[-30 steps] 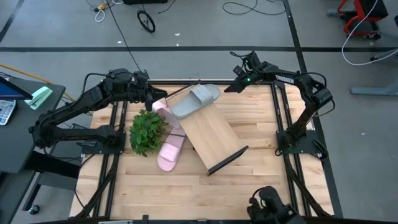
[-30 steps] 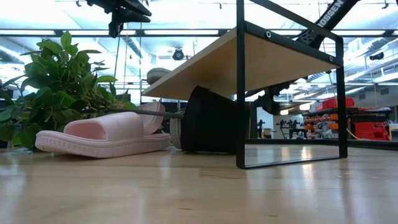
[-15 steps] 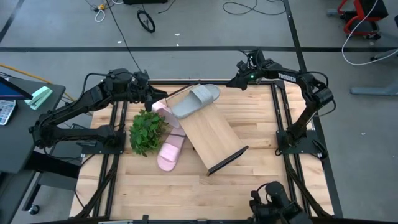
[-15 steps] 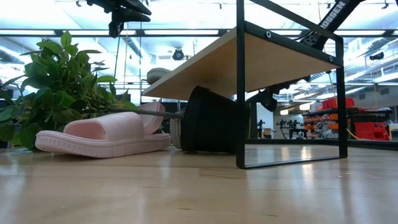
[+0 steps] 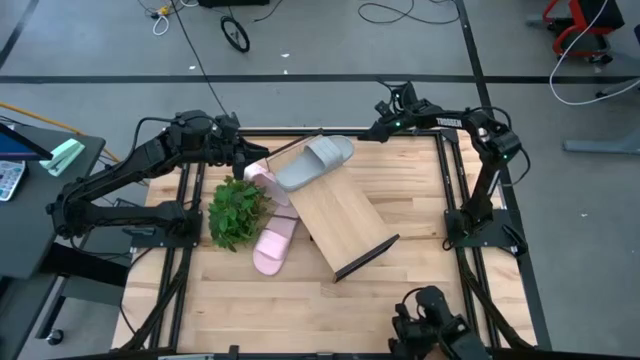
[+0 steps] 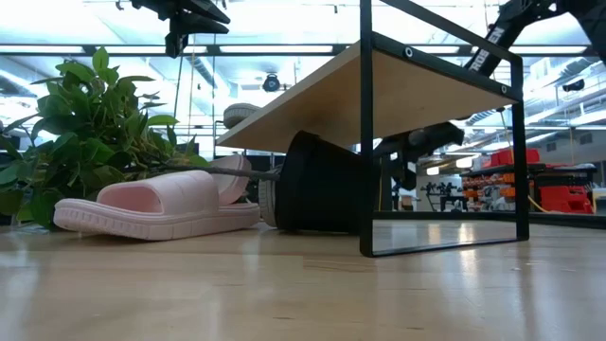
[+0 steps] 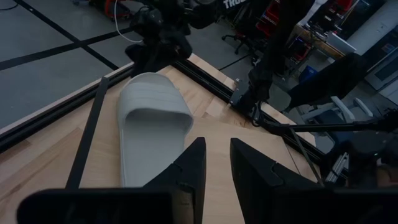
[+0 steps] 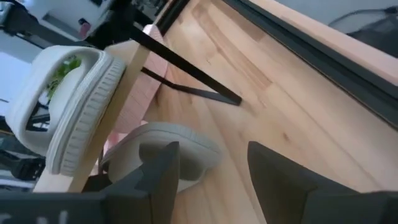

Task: Pick and place slides into the shelf
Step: Put the gray slide on the shelf

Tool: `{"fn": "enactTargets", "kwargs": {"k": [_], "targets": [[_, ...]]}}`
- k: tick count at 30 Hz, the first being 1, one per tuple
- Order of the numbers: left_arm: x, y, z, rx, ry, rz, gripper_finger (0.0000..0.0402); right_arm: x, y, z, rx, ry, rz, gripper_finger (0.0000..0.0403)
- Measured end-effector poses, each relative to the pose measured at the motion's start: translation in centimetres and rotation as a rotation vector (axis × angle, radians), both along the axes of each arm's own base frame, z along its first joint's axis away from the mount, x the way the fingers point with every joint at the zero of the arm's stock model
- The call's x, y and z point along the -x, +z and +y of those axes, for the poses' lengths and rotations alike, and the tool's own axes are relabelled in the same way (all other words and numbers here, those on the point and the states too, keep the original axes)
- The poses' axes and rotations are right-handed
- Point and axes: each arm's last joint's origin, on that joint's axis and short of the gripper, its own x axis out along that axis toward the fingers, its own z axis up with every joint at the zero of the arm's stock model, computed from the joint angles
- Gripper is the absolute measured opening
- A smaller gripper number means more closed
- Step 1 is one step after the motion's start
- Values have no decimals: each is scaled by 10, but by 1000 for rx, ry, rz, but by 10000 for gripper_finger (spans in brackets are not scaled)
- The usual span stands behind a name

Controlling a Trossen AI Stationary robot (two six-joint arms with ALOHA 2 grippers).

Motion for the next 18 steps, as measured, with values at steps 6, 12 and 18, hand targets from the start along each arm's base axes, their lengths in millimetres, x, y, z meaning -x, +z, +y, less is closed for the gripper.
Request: {"fn": "enactTargets", "kwargs": {"k": [6,12,18], "targets": [[0,0,0,0,0,0,73,-8,-6,3,92,86,-33,195],[0,0,0,24,7,-5,77,-28,5,0,222,170,-70,194],[0,0,-1,41,-9,-11,78,-30,7,1,375,252,50,194]]}}
